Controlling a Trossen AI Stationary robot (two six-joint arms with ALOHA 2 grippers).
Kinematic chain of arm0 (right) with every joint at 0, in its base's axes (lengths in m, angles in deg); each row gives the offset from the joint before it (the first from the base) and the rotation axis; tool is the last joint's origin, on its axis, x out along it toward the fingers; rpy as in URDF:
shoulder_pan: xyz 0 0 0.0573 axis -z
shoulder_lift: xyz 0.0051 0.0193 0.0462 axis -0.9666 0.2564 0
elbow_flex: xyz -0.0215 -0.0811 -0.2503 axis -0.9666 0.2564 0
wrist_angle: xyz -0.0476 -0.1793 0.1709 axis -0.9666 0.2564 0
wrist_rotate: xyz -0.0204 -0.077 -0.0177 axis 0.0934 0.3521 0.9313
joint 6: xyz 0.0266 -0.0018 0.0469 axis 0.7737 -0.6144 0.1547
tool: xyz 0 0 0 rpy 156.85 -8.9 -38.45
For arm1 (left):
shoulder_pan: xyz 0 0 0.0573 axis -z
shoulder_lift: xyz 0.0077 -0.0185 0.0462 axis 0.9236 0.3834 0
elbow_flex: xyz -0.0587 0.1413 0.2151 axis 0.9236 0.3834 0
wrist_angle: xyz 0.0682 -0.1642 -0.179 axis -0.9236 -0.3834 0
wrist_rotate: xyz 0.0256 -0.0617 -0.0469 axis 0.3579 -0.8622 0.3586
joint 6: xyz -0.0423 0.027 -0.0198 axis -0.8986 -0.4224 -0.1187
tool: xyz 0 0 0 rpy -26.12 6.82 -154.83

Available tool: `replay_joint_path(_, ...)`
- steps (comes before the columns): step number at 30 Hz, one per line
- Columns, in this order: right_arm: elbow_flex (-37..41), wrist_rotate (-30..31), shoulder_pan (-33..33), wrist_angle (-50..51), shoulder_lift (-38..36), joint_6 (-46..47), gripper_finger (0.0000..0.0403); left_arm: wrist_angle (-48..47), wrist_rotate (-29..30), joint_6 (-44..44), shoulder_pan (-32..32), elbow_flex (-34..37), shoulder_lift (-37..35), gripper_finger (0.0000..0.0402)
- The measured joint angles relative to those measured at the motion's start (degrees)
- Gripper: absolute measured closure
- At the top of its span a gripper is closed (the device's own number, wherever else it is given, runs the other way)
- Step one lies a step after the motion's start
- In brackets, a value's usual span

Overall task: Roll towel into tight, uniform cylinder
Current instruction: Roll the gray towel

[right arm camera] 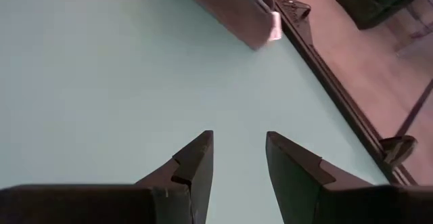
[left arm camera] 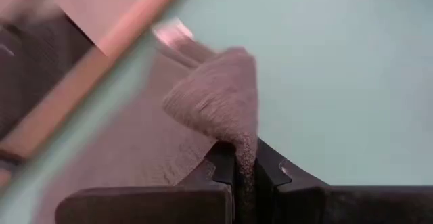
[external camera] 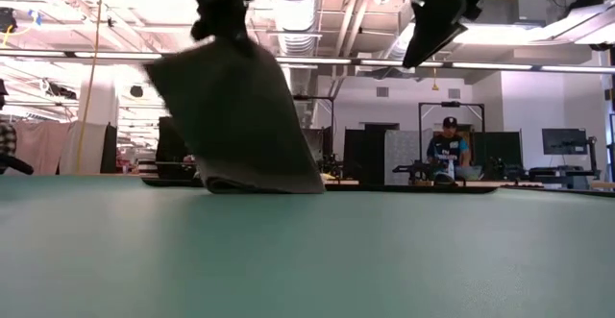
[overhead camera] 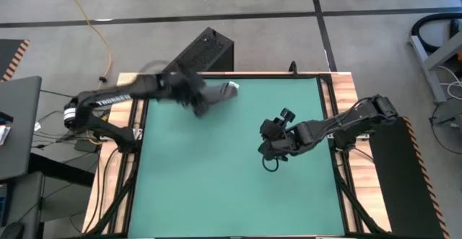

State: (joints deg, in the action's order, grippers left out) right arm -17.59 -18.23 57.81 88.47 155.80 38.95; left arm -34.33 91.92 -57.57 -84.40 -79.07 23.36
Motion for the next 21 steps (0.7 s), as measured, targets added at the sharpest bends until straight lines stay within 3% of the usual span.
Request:
replay_joint_path(4, 0.00, -0.01, -1.93, -0.03, 0.00, 0.71, 0.0243, 6.78, -1.47, -11.83, 9.81, 9.08, 0.06, 0.0401)
replay_joint_path(9, 0.00, 0.00, -3.38, -0.50, 0.00, 0.76, 0.0243, 18.30, 0.38, -18.20, 21.27, 15.97, 0.07, 0.0401)
replay_joint_path(15, 0.00, 0.00, -3.48, -0.49, -0.02, 0.73, 0.0243, 7.16, 7.50, -17.33, 22.13, 6.38, -1.79, 0.0401)
replay_joint_path(21, 0.00, 0.02, -2.59, -0.76, -0.02, 0.48, 0.0244, -3.17, 18.57, -3.55, 18.07, -7.18, -2.00, 0.0401)
